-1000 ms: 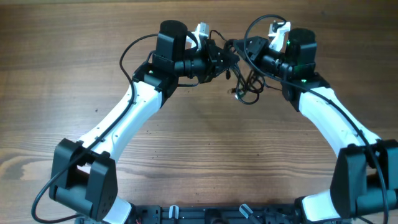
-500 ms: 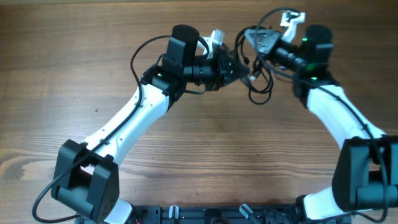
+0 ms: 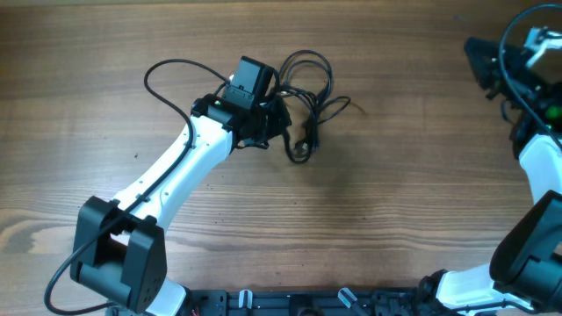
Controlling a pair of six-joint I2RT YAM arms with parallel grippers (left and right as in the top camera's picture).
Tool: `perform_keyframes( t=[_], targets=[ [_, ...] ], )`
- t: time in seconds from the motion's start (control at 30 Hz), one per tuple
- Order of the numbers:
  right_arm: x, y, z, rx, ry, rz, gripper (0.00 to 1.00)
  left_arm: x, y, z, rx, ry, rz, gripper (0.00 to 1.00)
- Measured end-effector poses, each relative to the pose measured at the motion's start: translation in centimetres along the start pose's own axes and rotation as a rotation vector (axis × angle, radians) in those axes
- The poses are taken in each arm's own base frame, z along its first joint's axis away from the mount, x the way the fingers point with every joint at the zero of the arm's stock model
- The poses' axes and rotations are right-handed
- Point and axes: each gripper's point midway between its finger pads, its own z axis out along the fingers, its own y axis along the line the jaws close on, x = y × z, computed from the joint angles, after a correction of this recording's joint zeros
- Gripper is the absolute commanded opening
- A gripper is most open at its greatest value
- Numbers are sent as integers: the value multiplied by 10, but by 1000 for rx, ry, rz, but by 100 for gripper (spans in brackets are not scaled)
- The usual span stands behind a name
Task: Untangle cables
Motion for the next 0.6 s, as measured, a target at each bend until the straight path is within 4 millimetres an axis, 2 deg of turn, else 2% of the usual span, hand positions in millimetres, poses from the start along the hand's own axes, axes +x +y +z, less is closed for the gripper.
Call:
perform_keyframes(
  t=[0.03, 0.07, 0.1, 0.13, 0.17, 0.2, 0.3, 0.33, 0.4, 0.47, 0.53, 0.6],
  targets=[
    [20, -4, 17, 14, 65, -6, 43, -2, -11, 0, 53, 0, 12, 4],
    [32, -4, 26, 13, 102, -18, 44, -5, -36, -2, 173, 4, 43, 4],
    [41, -4, 34, 13, 131, -25, 44, -5, -43, -4, 205, 8, 51, 4],
    [53, -3, 43, 10, 164, -37, 44, -6, -59, -7, 286, 13, 76, 4],
    [74, 0, 58, 4, 222, -51, 45, -5, -75, -13, 366, 22, 103, 4],
    [93, 3, 72, -1, 272, -65, 45, -4, -83, -17, 407, 35, 107, 4],
    [124, -7, 94, 65, 317, -33, 46, -11, -92, -27, 485, 55, 45, 4],
    [141, -13, 105, 111, 332, -19, 46, -16, -98, -33, 526, 57, 25, 4],
    [158, -19, 117, 160, 342, -20, 46, -17, -101, -37, 551, 75, -17, 4],
    [175, -23, 130, 205, 340, -46, 41, -15, -104, -39, 563, 101, -54, 4],
    [181, -28, 140, 250, 308, -76, 38, -12, -106, -41, 575, 126, -70, 4],
    [177, -33, 143, 289, 263, -96, 37, -8, -113, -46, 615, 158, -67, 4]
  ],
)
